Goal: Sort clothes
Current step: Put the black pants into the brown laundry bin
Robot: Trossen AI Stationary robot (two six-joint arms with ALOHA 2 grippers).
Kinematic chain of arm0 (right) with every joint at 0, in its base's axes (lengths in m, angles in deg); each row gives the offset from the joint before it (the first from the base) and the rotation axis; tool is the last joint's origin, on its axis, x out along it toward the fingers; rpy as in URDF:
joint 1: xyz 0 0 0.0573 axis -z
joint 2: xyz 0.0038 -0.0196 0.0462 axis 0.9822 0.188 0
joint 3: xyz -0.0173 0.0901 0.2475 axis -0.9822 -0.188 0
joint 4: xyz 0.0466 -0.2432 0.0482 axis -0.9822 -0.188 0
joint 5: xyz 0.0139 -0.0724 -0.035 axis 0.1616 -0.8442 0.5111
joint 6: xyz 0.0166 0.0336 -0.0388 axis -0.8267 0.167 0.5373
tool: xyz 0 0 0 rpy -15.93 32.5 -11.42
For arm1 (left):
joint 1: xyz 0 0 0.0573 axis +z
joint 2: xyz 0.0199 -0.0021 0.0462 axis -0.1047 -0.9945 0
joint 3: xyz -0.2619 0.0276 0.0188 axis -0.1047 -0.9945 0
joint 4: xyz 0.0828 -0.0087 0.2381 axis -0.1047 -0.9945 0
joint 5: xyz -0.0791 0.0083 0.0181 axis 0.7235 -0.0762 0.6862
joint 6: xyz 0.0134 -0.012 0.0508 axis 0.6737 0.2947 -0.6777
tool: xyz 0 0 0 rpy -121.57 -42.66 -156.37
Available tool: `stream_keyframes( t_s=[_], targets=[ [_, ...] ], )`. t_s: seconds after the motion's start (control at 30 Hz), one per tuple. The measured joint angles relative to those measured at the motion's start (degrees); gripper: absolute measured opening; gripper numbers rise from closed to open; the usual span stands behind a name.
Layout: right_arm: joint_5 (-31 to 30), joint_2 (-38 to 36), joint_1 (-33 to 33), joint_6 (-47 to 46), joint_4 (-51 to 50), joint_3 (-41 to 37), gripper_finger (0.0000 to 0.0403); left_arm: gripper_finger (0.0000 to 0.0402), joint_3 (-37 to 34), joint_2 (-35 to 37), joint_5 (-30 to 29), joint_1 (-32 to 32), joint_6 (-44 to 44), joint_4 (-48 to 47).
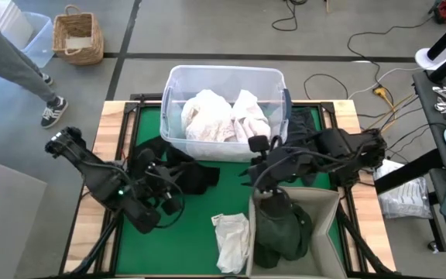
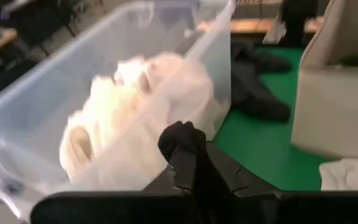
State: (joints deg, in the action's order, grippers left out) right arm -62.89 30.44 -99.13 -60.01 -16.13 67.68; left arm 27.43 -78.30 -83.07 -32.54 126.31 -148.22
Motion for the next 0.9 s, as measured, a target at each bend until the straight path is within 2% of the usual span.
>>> stream_keyframes(
  t_s=[0.27,0.53,0.73,0.8,0.9],
  targets=[
    [-0.4,-0.7,-1.6,-0.5,-0.4,-0.5,0.0087,0.0,10.9,0.0,-3.9,-0.2,-11.6,-0.1],
    [-0.5,-1.0,-1.5,1.0,0.2,-5.2,0.0074,0.0,22.4,0.0,-4.4,-0.4,-23.5,2.7],
    [-1.1,-2.8,-1.4,4.5,11.5,-15.5,0.0073,0.0,29.5,0.0,0.3,-0.7,-39.9,16.6],
    [-3.3,-4.0,-1.4,7.6,17.0,-19.6,0.0075,0.0,31.4,-0.2,2.5,-0.7,-45.0,20.9],
    [-7.1,-6.2,-1.4,13.6,27.8,-26.2,0.0073,0.0,34.7,-0.9,2.9,-0.9,-49.2,23.8]
  ],
)
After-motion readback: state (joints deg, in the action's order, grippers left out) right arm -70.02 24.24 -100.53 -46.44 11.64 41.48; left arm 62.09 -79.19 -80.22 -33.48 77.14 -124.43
